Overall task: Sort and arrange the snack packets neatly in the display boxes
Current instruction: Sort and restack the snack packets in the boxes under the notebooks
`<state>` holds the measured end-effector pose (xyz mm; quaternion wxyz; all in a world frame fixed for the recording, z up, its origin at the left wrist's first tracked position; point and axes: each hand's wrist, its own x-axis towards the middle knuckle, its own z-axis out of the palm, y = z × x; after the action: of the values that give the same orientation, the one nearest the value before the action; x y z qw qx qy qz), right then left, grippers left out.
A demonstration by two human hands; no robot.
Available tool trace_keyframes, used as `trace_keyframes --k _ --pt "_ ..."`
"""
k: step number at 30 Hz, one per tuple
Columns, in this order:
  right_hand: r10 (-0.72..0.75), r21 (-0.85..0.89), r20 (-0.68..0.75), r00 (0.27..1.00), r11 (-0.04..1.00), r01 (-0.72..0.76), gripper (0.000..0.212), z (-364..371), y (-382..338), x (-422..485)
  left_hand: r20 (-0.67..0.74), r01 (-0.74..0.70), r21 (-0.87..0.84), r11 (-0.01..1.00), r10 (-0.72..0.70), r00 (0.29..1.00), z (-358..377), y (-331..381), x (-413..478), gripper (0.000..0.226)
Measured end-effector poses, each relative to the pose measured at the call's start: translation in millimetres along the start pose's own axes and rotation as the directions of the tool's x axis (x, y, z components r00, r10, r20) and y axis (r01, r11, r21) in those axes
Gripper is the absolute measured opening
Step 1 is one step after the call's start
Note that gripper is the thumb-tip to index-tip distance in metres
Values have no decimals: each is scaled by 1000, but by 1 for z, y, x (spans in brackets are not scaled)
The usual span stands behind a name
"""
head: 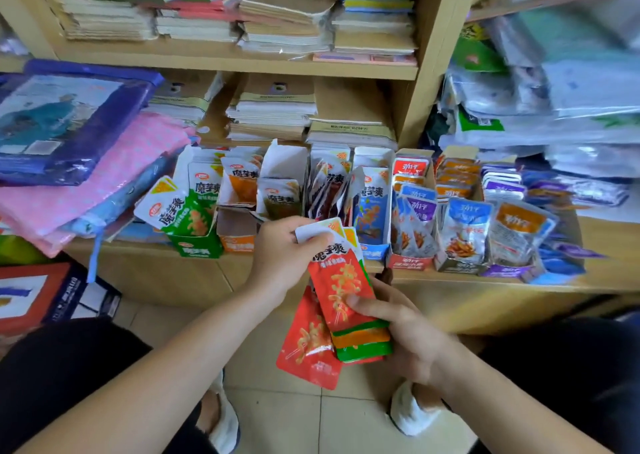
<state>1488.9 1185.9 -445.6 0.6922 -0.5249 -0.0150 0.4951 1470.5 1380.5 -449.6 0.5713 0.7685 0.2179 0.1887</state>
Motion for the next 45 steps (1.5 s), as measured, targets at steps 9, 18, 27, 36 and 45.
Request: trace_keyframes --k 9,18,27,36,45 --pt "-213 101 -173 962 967 232 46 -23 12 3 293 298 -62 953 -268 918 12 5 -32 56" --pt "-335 9 -264 904 937 350 49 -22 15 5 220 271 -121 955 -240 945 18 6 -24 26" --pt "-298 112 -290 910 933 341 42 -47 2 7 -20 112 -416 902 -132 991 -7 25 -2 15" --pt "-341 131 -345 874 905 405 45 -50 -8 10 -310 -291 -120 949 243 919 -12 19 39 10" --pt "-368 111 -384 847 892 438 47 -55 -15 9 -297 -459 457 762 617 729 13 2 50 21"
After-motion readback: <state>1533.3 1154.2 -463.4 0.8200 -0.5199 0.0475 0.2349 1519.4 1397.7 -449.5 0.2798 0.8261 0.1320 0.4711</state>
